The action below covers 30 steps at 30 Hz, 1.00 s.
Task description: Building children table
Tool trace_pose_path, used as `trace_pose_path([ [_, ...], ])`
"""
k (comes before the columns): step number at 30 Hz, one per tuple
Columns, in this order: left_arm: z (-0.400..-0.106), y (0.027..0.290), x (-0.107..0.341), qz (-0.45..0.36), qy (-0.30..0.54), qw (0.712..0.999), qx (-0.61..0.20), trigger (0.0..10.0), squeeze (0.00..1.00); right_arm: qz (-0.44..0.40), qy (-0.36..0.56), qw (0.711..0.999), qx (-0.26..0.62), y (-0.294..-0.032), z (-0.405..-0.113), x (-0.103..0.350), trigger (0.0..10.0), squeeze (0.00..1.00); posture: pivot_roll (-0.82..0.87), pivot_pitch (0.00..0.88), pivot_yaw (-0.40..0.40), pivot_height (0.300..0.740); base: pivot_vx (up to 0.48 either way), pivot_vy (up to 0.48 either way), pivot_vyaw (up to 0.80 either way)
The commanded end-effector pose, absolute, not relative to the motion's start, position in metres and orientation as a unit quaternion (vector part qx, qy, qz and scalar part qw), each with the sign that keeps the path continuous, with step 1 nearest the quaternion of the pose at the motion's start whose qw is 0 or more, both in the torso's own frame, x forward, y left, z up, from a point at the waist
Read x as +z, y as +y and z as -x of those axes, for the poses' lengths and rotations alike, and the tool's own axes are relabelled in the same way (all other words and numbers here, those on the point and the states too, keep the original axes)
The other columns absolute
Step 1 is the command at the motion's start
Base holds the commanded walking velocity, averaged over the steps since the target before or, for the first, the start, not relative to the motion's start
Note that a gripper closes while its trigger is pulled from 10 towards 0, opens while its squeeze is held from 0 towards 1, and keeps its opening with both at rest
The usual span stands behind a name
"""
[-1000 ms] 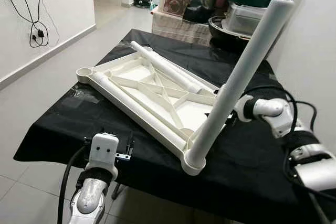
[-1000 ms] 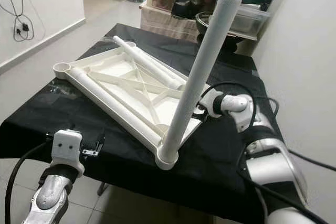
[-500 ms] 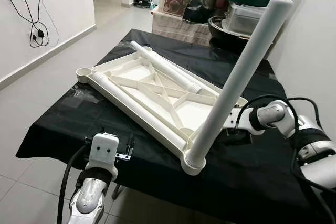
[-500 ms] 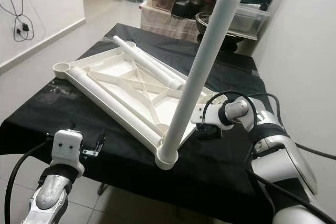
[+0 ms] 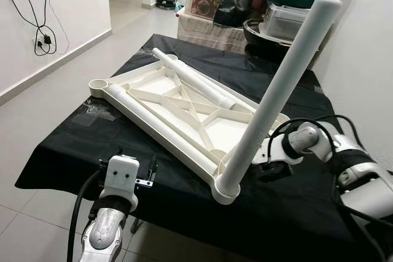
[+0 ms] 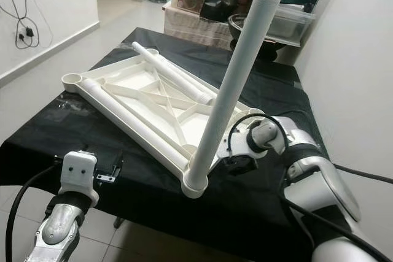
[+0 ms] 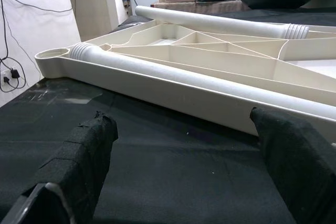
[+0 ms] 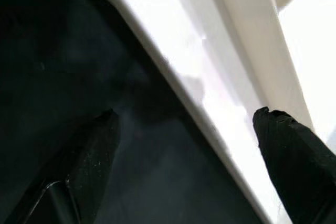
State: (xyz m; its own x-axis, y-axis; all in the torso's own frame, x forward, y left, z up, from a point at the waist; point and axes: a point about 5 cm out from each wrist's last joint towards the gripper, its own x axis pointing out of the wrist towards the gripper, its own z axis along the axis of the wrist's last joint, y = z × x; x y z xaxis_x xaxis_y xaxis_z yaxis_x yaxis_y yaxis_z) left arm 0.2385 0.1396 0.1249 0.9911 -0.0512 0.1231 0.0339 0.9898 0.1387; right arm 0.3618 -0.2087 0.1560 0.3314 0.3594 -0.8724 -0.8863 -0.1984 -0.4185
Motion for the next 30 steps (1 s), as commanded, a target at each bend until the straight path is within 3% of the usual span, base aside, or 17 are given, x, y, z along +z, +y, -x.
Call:
trace_pose_path([
  [1, -0.239, 0.136, 0.122, -0.067, -0.061, 0.996, -0.026, 10.0, 0.0, 0.572, 0.237, 0.577, 0.532, -0.21, -0.362, 0.158, 10.0, 0.0, 0.09, 0.0, -0.174, 0.74, 0.0, 0.0, 0.0],
  [5, -0.239, 0.135, 0.122, -0.066, -0.06, 0.996, -0.026, 10.0, 0.0, 0.585, 0.243, 0.563, 0.531, -0.205, -0.362, 0.151, 10.0, 0.0, 0.09, 0.0, -0.173, 0.74, 0.0, 0.0, 0.0],
  [6, -0.239, 0.134, 0.122, -0.066, -0.06, 0.996, -0.026, 10.0, 0.0, 0.586, 0.245, 0.564, 0.527, -0.204, -0.362, 0.149, 9.4, 0.0, 0.09, 0.0, -0.173, 0.74, 0.0, 0.0, 0.0],
  [9, -0.239, 0.134, 0.122, -0.066, -0.059, 0.996, -0.026, 10.0, 0.0, 0.582, 0.263, 0.574, 0.513, -0.205, -0.362, 0.143, 9.0, 0.0, 0.09, 0.0, -0.174, 0.74, 0.0, 0.0, 0.0],
  [12, -0.239, 0.134, 0.121, -0.066, -0.058, 0.996, -0.026, 10.0, 0.0, 0.571, 0.304, 0.572, 0.505, -0.214, -0.359, 0.135, 9.0, 0.0, 0.09, 0.0, -0.175, 0.74, 0.0, 0.0, 0.0],
  [14, -0.24, 0.134, 0.121, -0.066, -0.058, 0.996, -0.025, 10.0, 0.0, 0.556, 0.338, 0.576, 0.494, -0.221, -0.356, 0.129, 8.2, 0.0, 0.09, 0.0, -0.178, 0.74, 0.0, 0.0, 0.0],
  [17, -0.24, 0.134, 0.121, -0.065, -0.057, 0.996, -0.025, 10.0, 0.0, 0.553, 0.346, 0.579, 0.489, -0.223, -0.356, 0.128, 7.8, 0.0, 0.09, 0.0, -0.178, 0.74, 0.0, 0.0, 0.0],
  [18, -0.24, 0.134, 0.121, -0.066, -0.057, 0.996, -0.025, 10.0, 0.0, 0.551, 0.354, 0.583, 0.481, -0.226, -0.355, 0.126, 6.9, 0.0, 0.09, 0.0, -0.178, 0.74, 0.0, 0.0, 0.0],
  [19, -0.24, 0.134, 0.121, -0.066, -0.057, 0.996, -0.025, 10.0, 0.0, 0.551, 0.354, 0.583, 0.481, -0.226, -0.355, 0.126, 6.9, 0.0, 0.09, 0.0, -0.178, 0.74, 0.0, 0.0, 0.0],
  [20, -0.24, 0.134, 0.121, -0.066, -0.056, 0.996, -0.026, 10.0, 0.0, 0.554, 0.358, 0.582, 0.475, -0.228, -0.355, 0.125, 5.1, 0.0, 0.09, 0.0, -0.175, 0.74, 0.0, 0.0, 0.0],
  [21, -0.24, 0.134, 0.121, -0.066, -0.056, 0.996, -0.026, 10.0, 0.0, 0.554, 0.36, 0.582, 0.475, -0.229, -0.354, 0.124, 4.3, 0.0, 0.09, 0.0, -0.174, 0.74, 0.0, 0.0, 0.0],
  [23, -0.24, 0.134, 0.121, -0.066, -0.056, 0.996, -0.026, 10.0, 0.0, 0.553, 0.362, 0.581, 0.475, -0.229, -0.354, 0.124, 4.3, 0.0, 0.09, 0.0, -0.174, 0.74, 0.0, 0.0, 0.0],
  [24, -0.24, 0.134, 0.12, -0.067, -0.055, 0.996, -0.027, 10.0, 0.0, 0.548, 0.366, 0.579, 0.481, -0.229, -0.353, 0.123, 2.2, 0.0, 0.09, 0.0, -0.173, 0.74, 0.0, 0.0, 0.0],
  [25, -0.24, 0.134, 0.12, -0.067, -0.055, 0.996, -0.027, 10.0, 0.0, 0.548, 0.366, 0.579, 0.481, -0.229, -0.353, 0.123, 2.2, 0.0, 0.09, 0.0, -0.173, 0.74, 0.0, 0.0, 0.0],
  [26, -0.24, 0.134, 0.12, -0.067, -0.054, 0.996, -0.027, 10.0, 0.0, 0.548, 0.367, 0.568, 0.492, -0.229, -0.351, 0.123, 1.0, 0.0, 0.09, 0.0, -0.173, 0.74, 0.0, 0.0, 0.0],
  [30, -0.241, 0.134, 0.12, -0.068, -0.054, 0.996, -0.028, 10.0, 0.0, 0.544, 0.368, 0.568, 0.497, -0.228, -0.35, 0.122, 0.0, 0.0, 0.09, 0.0, -0.173, 0.74, 0.0, 0.0, 0.0],
])
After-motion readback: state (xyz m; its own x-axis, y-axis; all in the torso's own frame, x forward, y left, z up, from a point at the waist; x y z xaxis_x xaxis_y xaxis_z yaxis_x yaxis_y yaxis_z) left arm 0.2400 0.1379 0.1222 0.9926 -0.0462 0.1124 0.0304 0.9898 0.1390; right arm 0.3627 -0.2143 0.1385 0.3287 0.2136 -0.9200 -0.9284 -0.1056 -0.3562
